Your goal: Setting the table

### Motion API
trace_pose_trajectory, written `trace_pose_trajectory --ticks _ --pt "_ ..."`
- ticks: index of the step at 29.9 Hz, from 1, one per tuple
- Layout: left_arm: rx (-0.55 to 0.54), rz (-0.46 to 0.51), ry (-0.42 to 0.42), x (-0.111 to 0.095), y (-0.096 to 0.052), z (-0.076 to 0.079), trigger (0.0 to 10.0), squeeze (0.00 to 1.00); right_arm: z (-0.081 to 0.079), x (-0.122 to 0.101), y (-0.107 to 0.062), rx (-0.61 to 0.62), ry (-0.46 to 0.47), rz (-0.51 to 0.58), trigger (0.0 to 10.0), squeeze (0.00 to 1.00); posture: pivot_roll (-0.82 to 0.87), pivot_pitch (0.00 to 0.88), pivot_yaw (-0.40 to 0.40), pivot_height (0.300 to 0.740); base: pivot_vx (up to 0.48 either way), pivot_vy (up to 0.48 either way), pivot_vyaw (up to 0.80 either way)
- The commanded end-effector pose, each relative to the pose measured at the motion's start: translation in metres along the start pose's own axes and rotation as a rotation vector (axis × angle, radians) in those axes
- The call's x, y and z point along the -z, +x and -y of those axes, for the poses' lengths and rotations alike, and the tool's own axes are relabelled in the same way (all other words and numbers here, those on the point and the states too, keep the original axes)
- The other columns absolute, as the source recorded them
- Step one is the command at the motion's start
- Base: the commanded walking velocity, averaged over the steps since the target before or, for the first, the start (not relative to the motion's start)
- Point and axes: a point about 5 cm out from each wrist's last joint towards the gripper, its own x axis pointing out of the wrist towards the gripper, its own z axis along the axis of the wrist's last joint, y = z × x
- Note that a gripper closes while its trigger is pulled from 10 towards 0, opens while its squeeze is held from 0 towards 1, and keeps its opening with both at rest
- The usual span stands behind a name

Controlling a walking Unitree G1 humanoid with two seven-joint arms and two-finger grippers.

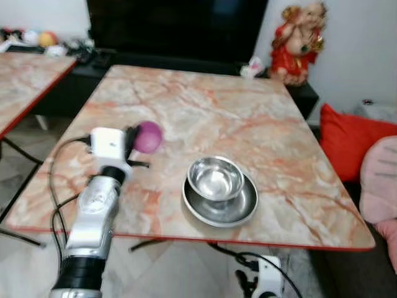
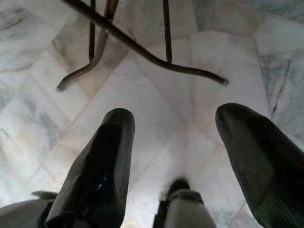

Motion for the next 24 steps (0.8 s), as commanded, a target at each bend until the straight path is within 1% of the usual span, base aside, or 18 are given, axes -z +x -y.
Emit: trace_pose_trajectory --ticks 1,3,6,7,8,9,11,13,15,16,18,21,24 --pt "0.061 -0.012 -0.037 0.0 0.003 0.015 10.0 0.0 0.012 0.002 -0.002 0.035 -0.001 -0.011 10.0 0.0 0.13 0.0 -0.07 0.74 0.0 0.0 0.0" --pt "0.067 -0.022 -0.076 0.001 0.004 0.017 10.0 0.0 0.012 0.003 -0.002 0.034 -0.001 -0.012 10.0 0.0 0.13 0.0 -0.069 0.74 0.0 0.0 0.0" --pt "0.067 -0.039 -0.098 0.001 0.005 0.017 10.0 0.0 0.011 0.003 -0.002 0.033 -0.001 -0.015 10.0 0.0 0.13 0.0 -0.069 0.74 0.0 0.0 0.0" --pt "0.052 -0.068 -0.109 0.0 0.01 0.016 10.0 0.0 0.011 0.004 -0.002 0.033 -0.001 -0.016 10.0 0.0 0.13 0.0 -0.068 0.74 0.0 0.0 0.0" --pt "0.033 -0.117 -0.094 -0.001 0.017 0.014 10.0 0.0 0.011 0.005 -0.003 0.033 0.0 -0.019 10.0 0.0 0.13 0.0 -0.067 0.74 0.0 0.0 0.0" --pt "0.029 -0.128 -0.089 -0.002 0.019 0.013 10.0 0.0 0.011 0.005 -0.003 0.033 0.0 -0.02 10.0 0.0 0.13 0.0 -0.067 0.74 0.0 0.0 0.0" --pt "0.063 -0.141 -0.106 -0.005 0.024 0.017 10.0 0.0 0.012 0.008 -0.003 0.032 -0.005 -0.033 10.0 0.0 0.13 0.0 -0.069 0.74 0.0 0.0 0.0" --pt "0.064 -0.173 -0.094 -0.006 0.03 0.019 10.0 0.0 0.013 0.009 -0.004 0.032 -0.008 -0.039 10.0 0.0 0.13 0.0 -0.068 0.74 0.0 0.0 0.0" --pt "0.054 -0.217 -0.093 -0.007 0.036 0.02 10.0 0.0 0.013 0.01 -0.004 0.034 -0.005 -0.041 10.0 0.0 0.13 0.0 -0.068 0.74 0.0 0.0 0.0" --pt "0.054 -0.268 -0.07 -0.004 0.039 0.022 10.0 0.0 0.013 0.011 -0.005 0.033 -0.004 -0.044 10.0 0.0 0.13 0.0 -0.068 0.74 0.0 0.0 0.0" --pt "0.051 -0.278 -0.054 -0.004 0.041 0.023 10.0 0.0 0.013 0.011 -0.005 0.032 -0.005 -0.045 10.0 0.0 0.13 0.0 -0.07 0.74 0.0 0.0 0.0" --pt "0.027 -0.362 -0.09 -0.003 0.048 0.026 10.0 0.0 0.013 0.012 -0.005 0.029 -0.005 -0.048 10.0 0.0 0.13 0.0 -0.069 0.74 0.0 0.0 0.0" --pt "-0.009 -0.426 -0.107 -0.001 0.05 0.026 10.0 0.0 0.013 0.012 -0.005 0.029 -0.005 -0.047 10.0 0.0 0.13 0.0 -0.068 0.74 0.0 0.0 0.0"
